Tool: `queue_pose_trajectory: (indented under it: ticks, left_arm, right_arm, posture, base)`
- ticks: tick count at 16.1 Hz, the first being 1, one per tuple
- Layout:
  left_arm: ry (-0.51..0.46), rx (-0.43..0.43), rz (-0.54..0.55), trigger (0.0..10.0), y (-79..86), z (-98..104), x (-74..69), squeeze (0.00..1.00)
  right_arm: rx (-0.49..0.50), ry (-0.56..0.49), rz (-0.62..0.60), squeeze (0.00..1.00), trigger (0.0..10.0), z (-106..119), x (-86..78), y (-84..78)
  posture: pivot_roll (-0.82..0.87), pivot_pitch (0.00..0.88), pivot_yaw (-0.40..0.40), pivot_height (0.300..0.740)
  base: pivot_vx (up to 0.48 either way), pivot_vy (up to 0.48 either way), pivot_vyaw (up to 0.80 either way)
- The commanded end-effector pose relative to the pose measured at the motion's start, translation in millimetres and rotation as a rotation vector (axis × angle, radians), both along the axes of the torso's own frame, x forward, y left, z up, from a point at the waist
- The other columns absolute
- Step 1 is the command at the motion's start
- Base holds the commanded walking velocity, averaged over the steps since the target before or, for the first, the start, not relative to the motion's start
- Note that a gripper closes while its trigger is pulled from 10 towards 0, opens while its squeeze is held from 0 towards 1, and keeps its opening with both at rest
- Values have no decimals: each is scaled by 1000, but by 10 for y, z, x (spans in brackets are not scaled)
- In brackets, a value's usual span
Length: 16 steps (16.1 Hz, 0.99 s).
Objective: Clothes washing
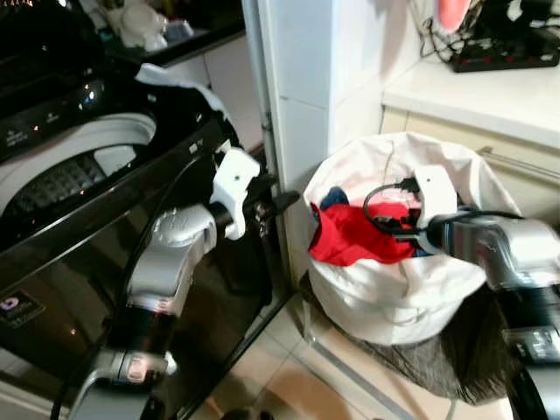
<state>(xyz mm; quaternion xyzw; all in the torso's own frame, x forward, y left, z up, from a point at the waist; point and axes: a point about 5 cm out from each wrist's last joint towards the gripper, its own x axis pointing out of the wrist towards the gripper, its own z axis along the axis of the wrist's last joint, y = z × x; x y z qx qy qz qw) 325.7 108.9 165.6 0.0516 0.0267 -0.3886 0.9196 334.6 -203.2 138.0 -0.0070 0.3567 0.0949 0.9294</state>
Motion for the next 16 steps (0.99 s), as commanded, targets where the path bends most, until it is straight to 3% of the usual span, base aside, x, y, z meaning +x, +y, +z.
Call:
queue_pose_trajectory:
  ticks: [1, 3, 6, 7, 8, 9, 12, 16]
  left_arm:
    - [-4, -17, 52, 10000, 64, 78, -13, 0]
    - [-22, 3, 90, 10000, 60, 87, -115, 0]
    - [-83, 16, 143, 10000, 112, 127, -225, 0]
    - [-93, 26, 129, 10000, 112, 133, -267, 0]
    - [-89, 34, 107, 10000, 109, 134, -308, 0]
    - [-93, 52, 49, 10000, 103, 153, -414, 0]
    - [-89, 128, -17, 10000, 102, 159, -553, 0]
    - [-63, 203, -161, 10000, 40, 193, -762, 0]
  right_arm:
    - [-12, -20, 5, 1000, 10000, -18, 105, 40]
    - [-54, -12, 0, 1000, 10000, -145, 265, 69]
    - [-52, -73, 50, 1000, 10000, -158, 402, 178]
    - [-64, -76, 59, 953, 10000, -170, 413, 188]
    - [-73, -80, 65, 537, 10000, -180, 421, 194]
    - [-74, -77, 59, 0, 10000, -214, 429, 204]
    - [-131, -48, 53, 0, 10000, -293, 420, 195]
    - [-122, 27, 48, 0, 10000, -517, 314, 223]
  posture:
    - [-52, 0, 113, 740]
    - [-14, 0, 85, 740]
    - [30, 0, 52, 740]
    - [46, 0, 41, 740]
    - [51, 0, 38, 740]
    - [85, 0, 19, 740]
    - [124, 0, 0, 740]
    - [158, 0, -5, 740]
  base:
    - [0, 0, 0]
    - [0, 0, 0]
    - [0, 0, 0]
    - [0, 0, 0]
    - [0, 0, 0]
    - [0, 0, 0]
    - [0, 0, 0]
    - [0, 0, 0]
